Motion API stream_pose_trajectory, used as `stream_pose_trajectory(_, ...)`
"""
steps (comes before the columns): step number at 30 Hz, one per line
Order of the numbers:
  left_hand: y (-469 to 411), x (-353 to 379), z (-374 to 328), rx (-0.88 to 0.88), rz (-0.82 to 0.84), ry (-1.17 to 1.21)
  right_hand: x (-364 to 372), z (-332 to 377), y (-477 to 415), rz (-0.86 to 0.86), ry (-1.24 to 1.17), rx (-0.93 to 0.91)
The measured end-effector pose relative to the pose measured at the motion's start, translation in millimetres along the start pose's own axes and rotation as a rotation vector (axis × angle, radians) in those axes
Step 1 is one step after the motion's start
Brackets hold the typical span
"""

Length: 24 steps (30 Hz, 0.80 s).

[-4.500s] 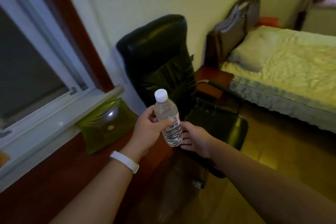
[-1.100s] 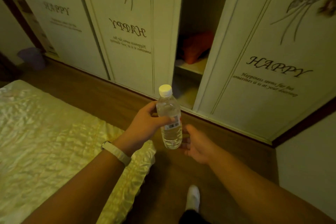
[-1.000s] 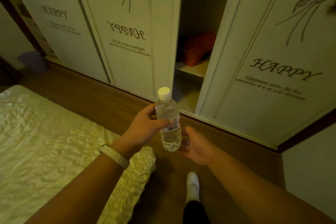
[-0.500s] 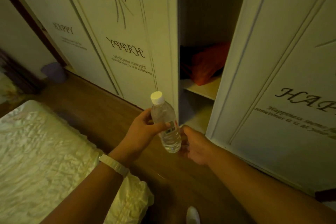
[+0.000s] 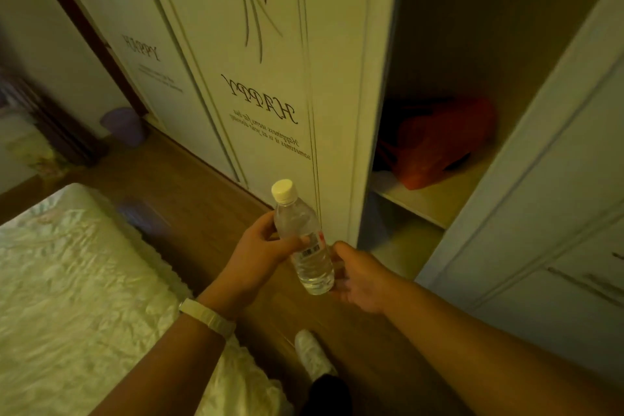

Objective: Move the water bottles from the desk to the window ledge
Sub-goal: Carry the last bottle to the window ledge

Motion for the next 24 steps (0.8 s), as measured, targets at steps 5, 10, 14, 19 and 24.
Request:
stream_pose_trajectory(5, -57.8, -71.4, -14.8, 0.023, -0.003, 0.059, 27.1, 57.9, -71.3, 0.013, 0.082, 0.023)
stream_pose_trajectory(10, -93.5, -161.9, -38.7, 0.041, -0.081, 0.068, 78.4, 117.4, -143.5, 0.031, 0.165, 0.052)
stream_pose_trajectory(14, -100.5, -234.3, -61.3, 0.089, -0.204, 0.088, 136.2, 162.6, -188.6, 0.086, 0.235, 0.041)
stream_pose_trajectory(19, -91.4, -308.7, -78.6, 0.120, -0.362, 0.088, 206.5, 197.3, -235.3, 0.206, 0.299, 0.056)
stream_pose_trajectory(24, -77.3, -379.4, -78.0, 0.122, -0.555, 0.108, 269.5, 209.8, -297.8, 0.341, 0.394, 0.132)
Point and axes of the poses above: each hand's wrist, its own y-axis away from the middle knuckle, its own x-axis out of the palm, z = x × y, the point moved 9 cm from there along -y, towards the middle knuckle, and after that the axes turned 13 degrees about z, right-handed, at the moved point
